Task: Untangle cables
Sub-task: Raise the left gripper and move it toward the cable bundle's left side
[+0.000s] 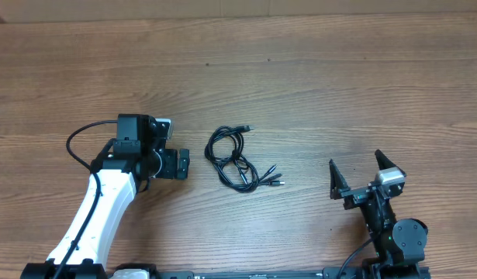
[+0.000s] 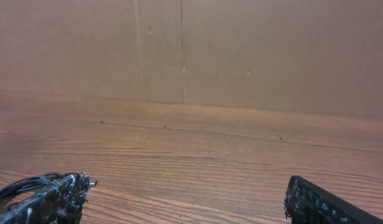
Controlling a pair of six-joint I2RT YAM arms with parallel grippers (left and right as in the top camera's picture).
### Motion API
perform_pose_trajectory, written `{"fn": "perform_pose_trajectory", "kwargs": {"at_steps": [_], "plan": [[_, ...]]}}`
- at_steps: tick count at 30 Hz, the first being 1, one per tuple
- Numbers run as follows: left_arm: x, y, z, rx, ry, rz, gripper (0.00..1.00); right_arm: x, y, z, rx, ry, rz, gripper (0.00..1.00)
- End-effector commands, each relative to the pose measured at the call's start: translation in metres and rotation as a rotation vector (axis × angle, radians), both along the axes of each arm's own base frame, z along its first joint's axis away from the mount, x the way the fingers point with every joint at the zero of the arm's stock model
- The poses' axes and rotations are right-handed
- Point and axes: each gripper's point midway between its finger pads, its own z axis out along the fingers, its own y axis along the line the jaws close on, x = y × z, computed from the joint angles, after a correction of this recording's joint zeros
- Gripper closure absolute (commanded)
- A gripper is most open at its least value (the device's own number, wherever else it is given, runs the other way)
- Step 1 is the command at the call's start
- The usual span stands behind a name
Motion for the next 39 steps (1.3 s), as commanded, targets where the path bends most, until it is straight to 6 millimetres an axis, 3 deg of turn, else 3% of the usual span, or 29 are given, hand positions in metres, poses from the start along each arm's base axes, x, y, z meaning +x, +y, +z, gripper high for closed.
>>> {"fn": "perform_pose_trajectory", "kwargs": {"at_steps": [1,31,39], "plan": [[0.009,-0.002,0.008,-0.016,-0.024,-0.01,0.0,0.0,-0.001,-0.002,0.004,0.0,-0.007,0.0],[0.013,-0.002,0.01,-0.016,-0.046,-0.011,0.0,0.0,-0.001,-0.002,0.004,0.0,-0.007,0.0],[0.011,-0.016,0.014,-0.057,-0.054,-0.118,0.0,0.0,-0.001,-0.002,0.003,0.0,-0.007,0.0]]}}
